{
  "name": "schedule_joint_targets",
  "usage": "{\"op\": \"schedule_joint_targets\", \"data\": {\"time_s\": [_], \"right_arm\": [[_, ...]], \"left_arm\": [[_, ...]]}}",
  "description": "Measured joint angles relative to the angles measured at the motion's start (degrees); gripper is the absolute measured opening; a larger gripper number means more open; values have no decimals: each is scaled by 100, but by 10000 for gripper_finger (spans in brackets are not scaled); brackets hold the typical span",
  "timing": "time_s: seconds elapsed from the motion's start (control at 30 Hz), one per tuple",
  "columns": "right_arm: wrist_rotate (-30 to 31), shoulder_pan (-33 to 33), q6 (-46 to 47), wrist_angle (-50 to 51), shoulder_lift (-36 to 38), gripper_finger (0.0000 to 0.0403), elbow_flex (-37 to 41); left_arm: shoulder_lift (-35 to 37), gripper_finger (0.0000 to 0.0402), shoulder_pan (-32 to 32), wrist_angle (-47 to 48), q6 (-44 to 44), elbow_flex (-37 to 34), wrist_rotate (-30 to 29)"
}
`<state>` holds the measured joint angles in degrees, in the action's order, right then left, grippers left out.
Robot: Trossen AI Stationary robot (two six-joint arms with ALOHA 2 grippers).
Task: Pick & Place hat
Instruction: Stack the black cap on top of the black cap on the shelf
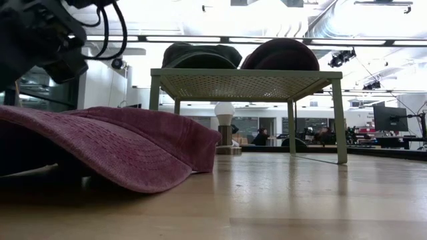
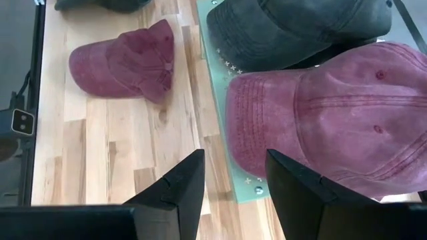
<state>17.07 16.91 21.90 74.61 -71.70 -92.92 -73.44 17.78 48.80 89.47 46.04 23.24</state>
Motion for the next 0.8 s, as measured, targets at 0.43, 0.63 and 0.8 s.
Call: {"op": "schedule_joint_targets", "data": {"time_s": [0.43, 0.63, 0.8], "right_arm": [[-99, 1, -122, 17, 0, 151, 0], [-97, 2, -122, 17, 0, 149, 0], [-97, 0, -115, 17, 0, 151, 0]], "left_arm": [[-238, 174, 0, 64, -28, 0, 625], [-238, 117, 0, 63, -52, 0, 608], [-237, 87, 0, 60, -65, 0, 507]]}}
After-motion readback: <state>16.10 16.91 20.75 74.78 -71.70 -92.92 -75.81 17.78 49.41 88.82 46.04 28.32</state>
